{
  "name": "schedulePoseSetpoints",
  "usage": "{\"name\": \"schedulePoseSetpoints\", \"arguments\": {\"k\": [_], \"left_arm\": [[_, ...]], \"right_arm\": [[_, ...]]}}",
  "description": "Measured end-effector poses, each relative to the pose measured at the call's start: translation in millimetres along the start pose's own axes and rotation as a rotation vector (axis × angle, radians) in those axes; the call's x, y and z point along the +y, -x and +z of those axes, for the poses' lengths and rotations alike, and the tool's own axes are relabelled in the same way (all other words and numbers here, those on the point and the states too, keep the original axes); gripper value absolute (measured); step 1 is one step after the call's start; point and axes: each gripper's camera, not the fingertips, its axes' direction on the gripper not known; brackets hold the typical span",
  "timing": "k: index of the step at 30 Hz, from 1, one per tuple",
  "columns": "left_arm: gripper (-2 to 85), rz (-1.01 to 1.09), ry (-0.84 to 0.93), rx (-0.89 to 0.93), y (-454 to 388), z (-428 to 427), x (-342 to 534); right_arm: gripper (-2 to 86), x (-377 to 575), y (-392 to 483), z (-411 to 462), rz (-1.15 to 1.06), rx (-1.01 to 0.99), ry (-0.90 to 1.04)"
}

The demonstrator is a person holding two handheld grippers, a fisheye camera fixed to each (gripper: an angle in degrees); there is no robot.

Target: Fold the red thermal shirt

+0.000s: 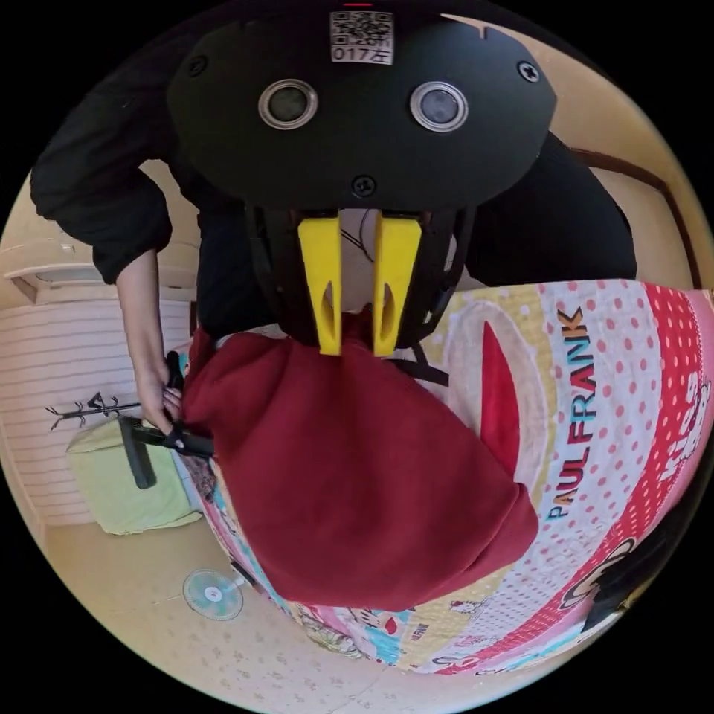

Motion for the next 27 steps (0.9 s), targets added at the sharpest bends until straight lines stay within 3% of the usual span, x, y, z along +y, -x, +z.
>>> {"name": "schedulePoseSetpoints", "arguments": {"k": [4,7,12,15,17,19,21,22,24,27], "left_arm": [[1.7,0.112,-0.153,0.063,-11,-61,-2],[0.8,0.155,-0.387,0.001,-31,-136,-29],[0.5,0.362,-0.661,-0.108,-114,-247,-72],[0.7,0.458,-0.783,-0.159,-150,-273,-56],[0.8,0.477,-0.810,-0.149,-156,-270,-43],[1.0,0.463,-0.762,-0.137,-149,-251,-36],[1.4,0.396,-0.591,-0.099,-123,-201,-34],[1.5,0.372,-0.536,-0.080,-114,-185,-34],[1.9,0.255,-0.254,0.010,-76,-105,-31],[2.2,0.109,0.045,0.030,-44,-13,-8]], "right_arm": [[4.2,29,27,-98,-0.172,-0.144,-0.267],[3.4,33,25,-169,-0.209,-0.242,-0.434],[2.8,49,60,-263,-0.244,-0.099,-0.641],[2.7,110,100,-306,-0.343,-0.016,-0.909],[2.7,141,115,-310,-0.374,0.033,-0.977],[2.7,166,111,-292,-0.326,0.064,-0.922],[2.6,176,91,-263,-0.232,0.099,-0.814],[2.6,178,68,-235,-0.144,0.131,-0.710],[2.6,180,24,-183,0.023,0.152,-0.503],[2.5,201,-45,-90,0.237,0.013,-0.153]]}}
